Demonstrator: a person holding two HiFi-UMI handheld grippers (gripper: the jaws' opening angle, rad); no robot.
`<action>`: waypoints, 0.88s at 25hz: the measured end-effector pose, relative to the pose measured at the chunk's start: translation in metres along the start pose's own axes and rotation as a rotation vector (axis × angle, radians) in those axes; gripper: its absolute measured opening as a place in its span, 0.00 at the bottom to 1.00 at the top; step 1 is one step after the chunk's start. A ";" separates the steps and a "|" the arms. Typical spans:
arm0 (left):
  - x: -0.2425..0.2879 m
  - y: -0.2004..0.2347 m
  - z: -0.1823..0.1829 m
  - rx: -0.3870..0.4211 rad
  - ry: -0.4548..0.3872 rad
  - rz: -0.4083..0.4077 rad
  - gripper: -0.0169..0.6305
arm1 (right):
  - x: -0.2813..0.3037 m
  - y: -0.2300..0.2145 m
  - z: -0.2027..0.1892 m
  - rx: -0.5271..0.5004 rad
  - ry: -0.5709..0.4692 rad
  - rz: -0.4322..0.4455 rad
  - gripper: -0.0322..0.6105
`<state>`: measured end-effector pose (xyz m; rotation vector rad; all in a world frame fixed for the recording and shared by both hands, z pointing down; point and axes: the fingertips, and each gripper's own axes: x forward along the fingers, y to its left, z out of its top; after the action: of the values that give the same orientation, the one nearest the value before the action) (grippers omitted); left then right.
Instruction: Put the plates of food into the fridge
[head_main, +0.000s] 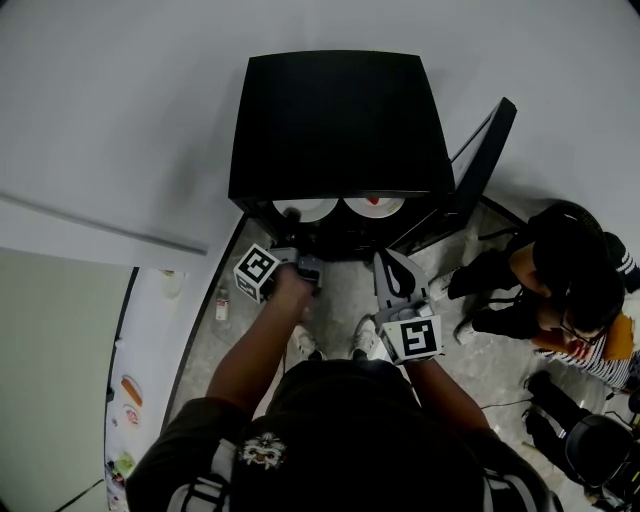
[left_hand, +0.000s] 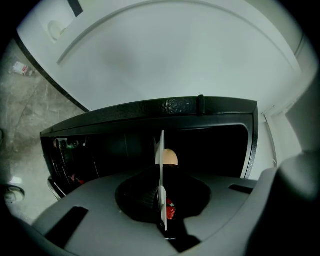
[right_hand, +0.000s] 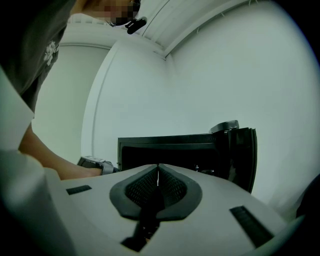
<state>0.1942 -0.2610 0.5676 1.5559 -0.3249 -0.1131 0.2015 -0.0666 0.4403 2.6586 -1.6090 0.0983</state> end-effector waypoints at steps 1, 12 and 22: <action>0.000 0.001 0.002 -0.001 -0.009 0.002 0.08 | -0.001 0.000 -0.002 0.000 0.009 -0.001 0.09; -0.024 -0.008 0.012 0.172 -0.036 0.028 0.31 | 0.002 0.005 0.009 0.019 -0.046 0.005 0.09; -0.070 -0.049 0.015 0.557 -0.033 0.010 0.31 | 0.005 0.014 0.019 0.007 -0.077 0.028 0.09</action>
<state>0.1295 -0.2572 0.5093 2.1048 -0.4119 -0.0406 0.1923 -0.0788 0.4219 2.6770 -1.6712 0.0023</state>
